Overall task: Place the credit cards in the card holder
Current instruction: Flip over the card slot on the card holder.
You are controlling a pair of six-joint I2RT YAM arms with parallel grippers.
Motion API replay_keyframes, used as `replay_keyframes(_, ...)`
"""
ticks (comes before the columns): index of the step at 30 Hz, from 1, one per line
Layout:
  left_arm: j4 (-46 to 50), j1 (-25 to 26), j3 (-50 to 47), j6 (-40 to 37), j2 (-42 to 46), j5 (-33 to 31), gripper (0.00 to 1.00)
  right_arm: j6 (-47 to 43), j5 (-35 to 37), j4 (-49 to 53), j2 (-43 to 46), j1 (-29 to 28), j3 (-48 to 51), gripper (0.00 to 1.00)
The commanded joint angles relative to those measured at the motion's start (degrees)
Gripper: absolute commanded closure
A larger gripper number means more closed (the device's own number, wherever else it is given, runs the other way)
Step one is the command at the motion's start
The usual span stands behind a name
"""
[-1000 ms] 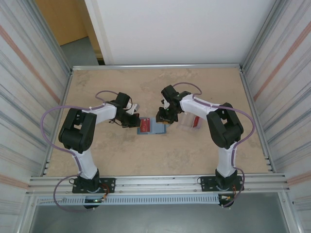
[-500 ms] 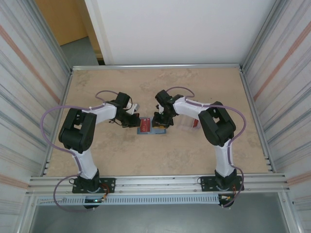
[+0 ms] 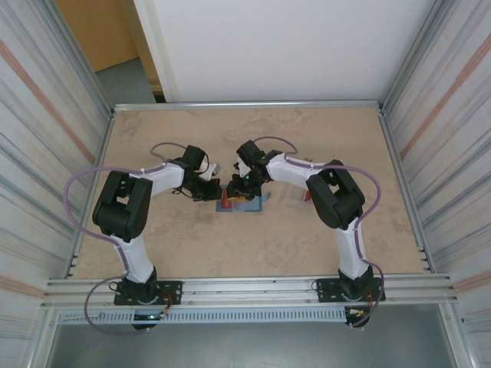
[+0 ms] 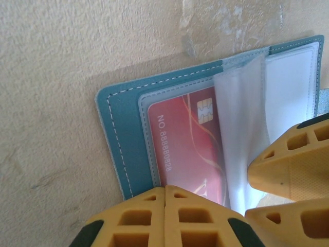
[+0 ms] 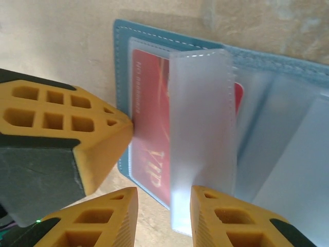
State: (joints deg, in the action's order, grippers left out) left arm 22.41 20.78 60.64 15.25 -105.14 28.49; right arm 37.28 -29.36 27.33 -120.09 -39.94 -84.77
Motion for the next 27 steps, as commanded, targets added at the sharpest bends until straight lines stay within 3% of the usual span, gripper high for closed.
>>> replay_keyframes(1,0.9,0.5,1.8,0.0,-0.2,1.3,0.97,1.5,-2.4,-1.7,-1.4,-0.1,-0.5,0.69)
replay_keyframes(11,2.9,-2.4,6.4,0.7,3.3,9.1,1.00,1.9,-2.4,-3.7,-1.6,0.8,2.8,0.69)
replay_keyframes(27,1.7,-2.9,15.9,3.7,-11.6,22.3,1.00,1.8,-3.1,-4.0,-2.2,-0.7,0.5,0.69)
